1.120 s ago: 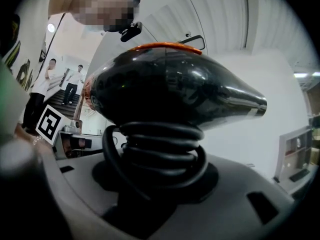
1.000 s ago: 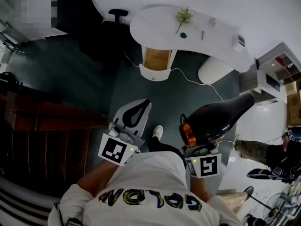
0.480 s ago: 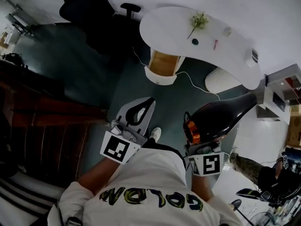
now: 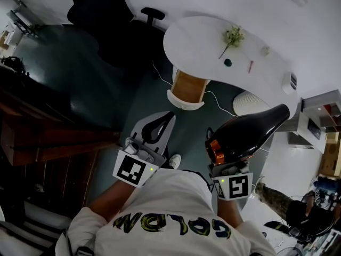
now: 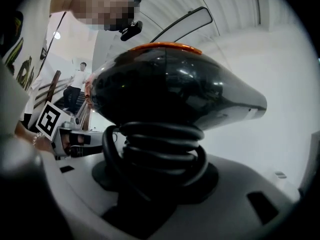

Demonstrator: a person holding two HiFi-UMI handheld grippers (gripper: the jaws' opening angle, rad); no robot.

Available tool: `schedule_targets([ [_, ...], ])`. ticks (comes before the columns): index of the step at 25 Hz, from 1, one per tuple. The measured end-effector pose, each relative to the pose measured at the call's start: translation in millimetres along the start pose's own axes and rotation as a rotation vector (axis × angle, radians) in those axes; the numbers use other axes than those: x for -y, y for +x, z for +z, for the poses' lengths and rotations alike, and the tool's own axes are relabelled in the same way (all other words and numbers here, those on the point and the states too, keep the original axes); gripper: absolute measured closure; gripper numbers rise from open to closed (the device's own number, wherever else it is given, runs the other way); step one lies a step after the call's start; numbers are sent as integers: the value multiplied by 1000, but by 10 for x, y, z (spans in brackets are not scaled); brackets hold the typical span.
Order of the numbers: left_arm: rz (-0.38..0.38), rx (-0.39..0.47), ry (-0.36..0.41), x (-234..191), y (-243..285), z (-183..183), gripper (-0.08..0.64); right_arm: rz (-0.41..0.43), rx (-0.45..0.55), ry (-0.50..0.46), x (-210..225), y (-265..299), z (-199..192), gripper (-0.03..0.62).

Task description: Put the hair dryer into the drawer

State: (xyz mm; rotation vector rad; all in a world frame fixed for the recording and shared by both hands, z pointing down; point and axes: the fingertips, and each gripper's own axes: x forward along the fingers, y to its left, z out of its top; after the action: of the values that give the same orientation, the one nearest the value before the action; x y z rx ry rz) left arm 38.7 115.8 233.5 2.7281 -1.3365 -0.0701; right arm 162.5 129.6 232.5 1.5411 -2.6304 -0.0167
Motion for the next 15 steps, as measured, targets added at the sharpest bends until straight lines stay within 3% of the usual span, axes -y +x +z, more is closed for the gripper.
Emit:
schedule_targets([
  [8,0,5,-17,-948,451,65,543,-1,-17,-18,131,1073,25,344],
  [15,-86,-29,-15,-1314,891,60,543,-39,-34,-22,271,1541,27,344],
])
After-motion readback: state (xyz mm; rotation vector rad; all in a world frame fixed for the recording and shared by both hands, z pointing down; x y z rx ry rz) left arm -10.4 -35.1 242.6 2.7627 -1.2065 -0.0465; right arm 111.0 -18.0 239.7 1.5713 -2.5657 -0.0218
